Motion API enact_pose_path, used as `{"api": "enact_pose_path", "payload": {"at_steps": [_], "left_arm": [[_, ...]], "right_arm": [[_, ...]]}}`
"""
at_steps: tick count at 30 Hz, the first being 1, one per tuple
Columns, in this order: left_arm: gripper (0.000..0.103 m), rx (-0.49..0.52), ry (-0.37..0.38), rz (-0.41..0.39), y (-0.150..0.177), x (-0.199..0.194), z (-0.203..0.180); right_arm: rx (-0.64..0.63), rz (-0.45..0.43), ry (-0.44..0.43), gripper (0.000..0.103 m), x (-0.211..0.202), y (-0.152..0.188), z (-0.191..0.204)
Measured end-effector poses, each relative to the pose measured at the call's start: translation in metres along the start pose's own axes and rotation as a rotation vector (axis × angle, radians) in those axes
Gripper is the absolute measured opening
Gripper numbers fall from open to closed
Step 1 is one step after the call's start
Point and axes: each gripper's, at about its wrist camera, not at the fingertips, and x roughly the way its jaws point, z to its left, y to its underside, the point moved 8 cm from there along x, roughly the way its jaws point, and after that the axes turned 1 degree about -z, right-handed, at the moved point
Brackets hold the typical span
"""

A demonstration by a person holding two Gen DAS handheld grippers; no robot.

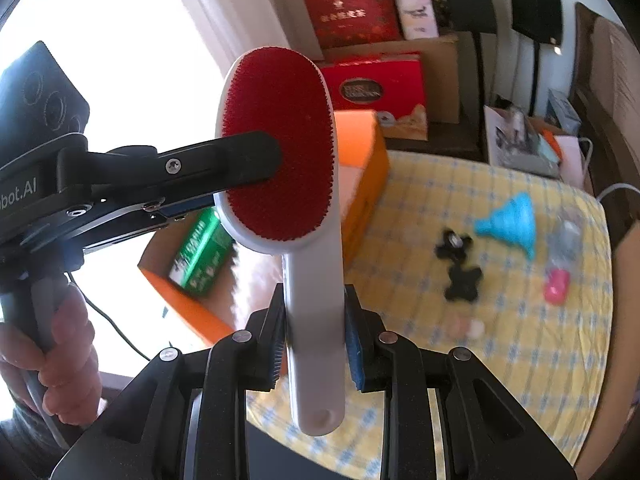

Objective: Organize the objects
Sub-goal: 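Carry the lint brush with both grippers over the orange-rimmed box and lower it, then open both grippers to release the lint brush into the box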

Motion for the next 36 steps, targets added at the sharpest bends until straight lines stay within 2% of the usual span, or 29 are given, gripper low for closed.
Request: {"api": "enact_pose_path", "payload": {"at_steps": [8, 19, 27, 36], "left_arm": [[0.026, -0.026, -0.055, -0.02, -0.042, -0.006, 0.036], [0.026, -0.062, -0.116, 0.056, -0.064, 0.034, 0.097], [0.026, -0.158, -0.102, 0.127, -0.062, 0.068, 0.144], [0.026, -0.263, -0.105, 0.139, -0.057, 0.088, 0.178]], "right_arm": [[-0.02, 0.019, -0.046, 0.025, 0.031, -0.04, 0.019], [-0.012, 0.117, -0.02, 0.025, 0.103, -0.063, 0.014], [-0.072, 0.22, 0.093, 0.025, 0.148, -0.06, 0.009], [-0.144, 0.249, 0.22, 0.027, 0.163, -0.062, 0.011]]}}
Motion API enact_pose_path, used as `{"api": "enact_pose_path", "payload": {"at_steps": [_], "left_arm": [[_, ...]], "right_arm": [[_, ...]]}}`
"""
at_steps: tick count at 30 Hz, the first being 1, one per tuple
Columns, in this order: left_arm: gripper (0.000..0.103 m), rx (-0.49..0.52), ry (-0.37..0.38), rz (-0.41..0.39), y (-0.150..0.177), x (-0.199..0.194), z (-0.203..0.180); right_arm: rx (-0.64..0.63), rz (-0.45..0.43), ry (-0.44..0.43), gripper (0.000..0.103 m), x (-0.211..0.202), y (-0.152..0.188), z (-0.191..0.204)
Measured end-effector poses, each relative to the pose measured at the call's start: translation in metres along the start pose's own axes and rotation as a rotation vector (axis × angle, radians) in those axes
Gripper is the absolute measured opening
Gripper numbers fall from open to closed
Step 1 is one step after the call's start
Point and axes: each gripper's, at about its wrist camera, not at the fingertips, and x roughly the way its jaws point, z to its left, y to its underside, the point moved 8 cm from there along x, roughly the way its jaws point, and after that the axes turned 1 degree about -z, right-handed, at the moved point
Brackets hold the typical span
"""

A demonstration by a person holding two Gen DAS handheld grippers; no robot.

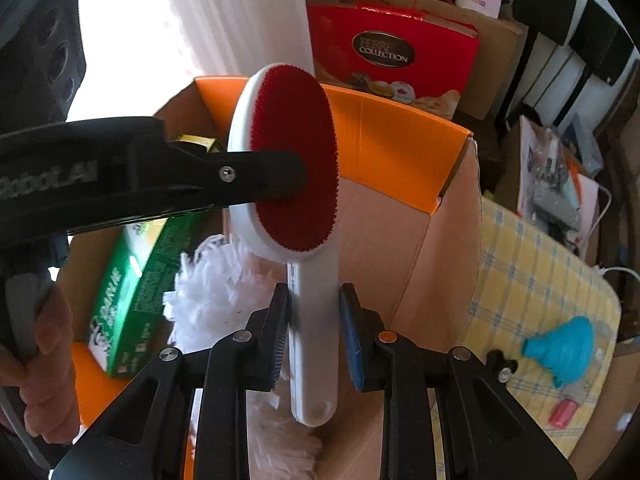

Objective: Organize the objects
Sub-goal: 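Open both grippers to release the lint brush into the box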

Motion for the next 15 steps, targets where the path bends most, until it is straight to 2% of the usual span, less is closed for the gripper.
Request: {"api": "enact_pose_path", "payload": {"at_steps": [4, 8, 9, 10, 12, 15], "left_arm": [[0.026, -0.025, -0.053, 0.008, -0.001, 0.009, 0.018], [0.034, -0.04, -0.097, 0.036, 0.005, 0.013, 0.034], [0.041, -0.033, -0.107, 0.035, 0.006, 0.012, 0.035], [0.053, -0.024, -0.125, 0.035, 0.006, 0.01, 0.036], [0.064, -0.007, -0.164, 0.028, 0.008, 0.004, 0.037], [0.064, 0.011, -0.161, 0.003, 0.007, -0.008, 0.032]], "right_arm": [[-0.013, -0.01, 0.035, 0.03, -0.002, 0.001, 0.001], [-0.021, -0.017, 0.043, 0.03, -0.007, 0.005, 0.001], [-0.02, -0.02, 0.042, 0.03, -0.009, 0.006, 0.0], [-0.019, -0.024, 0.04, 0.03, -0.011, 0.007, 0.0], [-0.013, -0.032, 0.033, 0.03, -0.015, 0.008, -0.001], [-0.006, -0.052, 0.017, 0.03, -0.026, 0.009, 0.0]]}}
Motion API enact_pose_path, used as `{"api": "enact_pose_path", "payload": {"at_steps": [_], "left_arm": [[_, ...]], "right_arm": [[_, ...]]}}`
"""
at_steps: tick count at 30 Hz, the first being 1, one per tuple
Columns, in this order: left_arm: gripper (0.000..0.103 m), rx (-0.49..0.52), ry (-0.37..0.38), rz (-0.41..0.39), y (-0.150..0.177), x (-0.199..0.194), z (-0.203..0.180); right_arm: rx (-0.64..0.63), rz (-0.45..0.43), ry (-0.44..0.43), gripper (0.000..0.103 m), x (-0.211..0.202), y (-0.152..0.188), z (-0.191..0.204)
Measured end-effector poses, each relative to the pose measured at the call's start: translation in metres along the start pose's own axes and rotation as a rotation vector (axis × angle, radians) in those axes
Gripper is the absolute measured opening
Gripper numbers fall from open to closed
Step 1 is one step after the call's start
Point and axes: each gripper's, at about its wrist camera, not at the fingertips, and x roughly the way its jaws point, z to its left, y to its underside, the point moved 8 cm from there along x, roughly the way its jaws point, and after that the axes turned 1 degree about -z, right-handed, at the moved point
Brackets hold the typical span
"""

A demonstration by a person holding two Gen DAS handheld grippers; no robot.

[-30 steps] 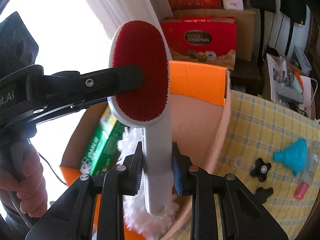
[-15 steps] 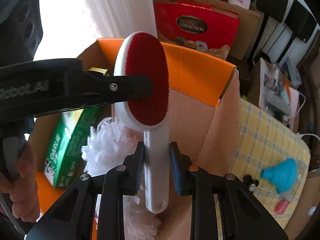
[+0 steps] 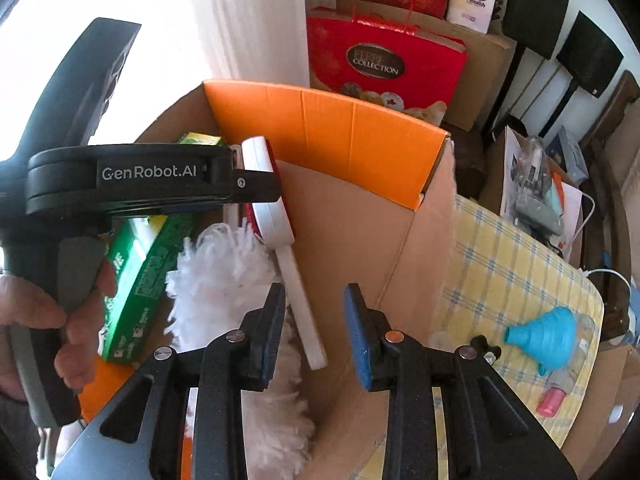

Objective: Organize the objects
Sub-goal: 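Open both grippers to release the lint brush into the box, then withdraw both tools from the box back over the table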

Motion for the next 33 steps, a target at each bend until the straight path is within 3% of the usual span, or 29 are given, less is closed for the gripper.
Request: {"api": "enact_pose_path", "payload": {"at_steps": [3, 8, 14, 18, 25, 33], "left_arm": [[0.068, 0.018, 0.006, -0.014, 0.0, -0.012, -0.007], [0.082, 0.079, -0.03, -0.047, 0.008, -0.031, -0.017], [0.086, 0.103, -0.031, -0.06, 0.028, -0.048, -0.025], [0.098, 0.122, -0.025, -0.062, 0.041, -0.057, -0.034], [0.103, 0.187, -0.037, -0.081, 0.061, -0.071, -0.048], [0.103, 0.278, -0.056, -0.109, 0.091, -0.085, -0.073]], "right_arm": [[0.007, -0.016, -0.014, 0.032, -0.011, 0.003, 0.002], [0.024, -0.042, -0.021, 0.039, -0.027, 0.009, 0.001], [0.068, -0.064, -0.027, 0.051, -0.045, 0.02, -0.009], [0.097, -0.071, -0.024, 0.06, -0.056, 0.03, -0.017], [0.155, -0.098, -0.015, 0.081, -0.074, 0.046, -0.036], [0.219, -0.122, 0.013, 0.09, -0.096, 0.072, -0.064]]}}
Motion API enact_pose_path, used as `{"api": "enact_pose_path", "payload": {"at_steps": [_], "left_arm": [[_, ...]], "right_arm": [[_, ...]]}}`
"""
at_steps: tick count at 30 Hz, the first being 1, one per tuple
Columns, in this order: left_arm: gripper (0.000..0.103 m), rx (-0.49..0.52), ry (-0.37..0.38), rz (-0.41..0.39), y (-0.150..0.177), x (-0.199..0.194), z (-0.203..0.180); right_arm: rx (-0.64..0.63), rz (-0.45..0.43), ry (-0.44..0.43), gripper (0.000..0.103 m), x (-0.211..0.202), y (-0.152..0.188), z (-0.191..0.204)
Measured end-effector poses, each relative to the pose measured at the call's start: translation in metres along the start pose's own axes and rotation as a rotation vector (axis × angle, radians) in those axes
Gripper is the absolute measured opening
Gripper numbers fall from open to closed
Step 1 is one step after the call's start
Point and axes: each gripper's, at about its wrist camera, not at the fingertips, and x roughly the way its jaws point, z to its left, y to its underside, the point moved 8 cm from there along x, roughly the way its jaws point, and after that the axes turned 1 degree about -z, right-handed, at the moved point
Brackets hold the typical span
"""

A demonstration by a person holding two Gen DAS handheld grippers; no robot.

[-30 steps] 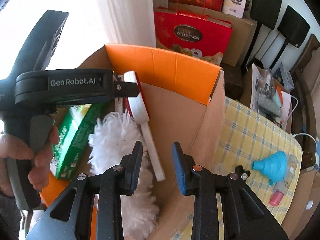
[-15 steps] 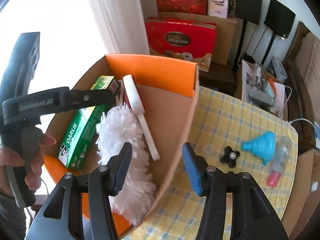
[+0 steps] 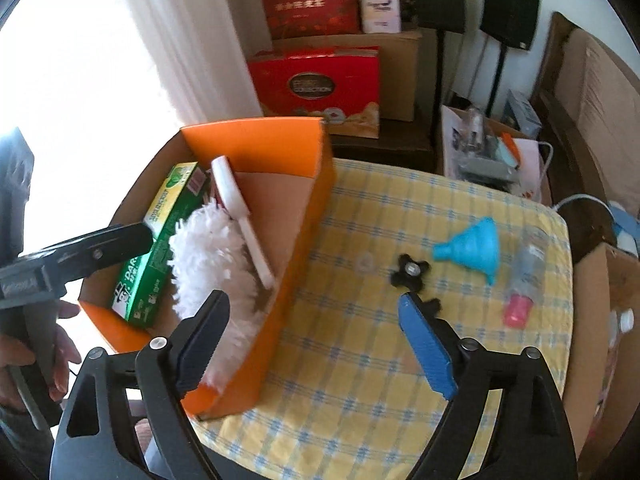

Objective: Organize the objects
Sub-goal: 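Withdraw both tools from the box back over the table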

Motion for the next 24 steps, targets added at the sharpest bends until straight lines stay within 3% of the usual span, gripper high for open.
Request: {"api": "enact_pose_path", "payload": {"at_steps": [11, 16, 24], "left_arm": [[0.103, 0.15, -0.001, -0.031, 0.027, -0.018, -0.06], [0.103, 0.203, -0.021, -0.044, 0.037, -0.018, -0.079], [0.103, 0.217, -0.021, -0.049, 0.052, -0.014, -0.101]], "right_arm": [[0.064, -0.029, 0.064, 0.093, -0.028, 0.021, -0.05], [0.074, -0.041, 0.103, 0.1, -0.036, 0.032, -0.066], [0.081, -0.056, 0.117, 0.101, -0.045, 0.047, -0.078]]}}
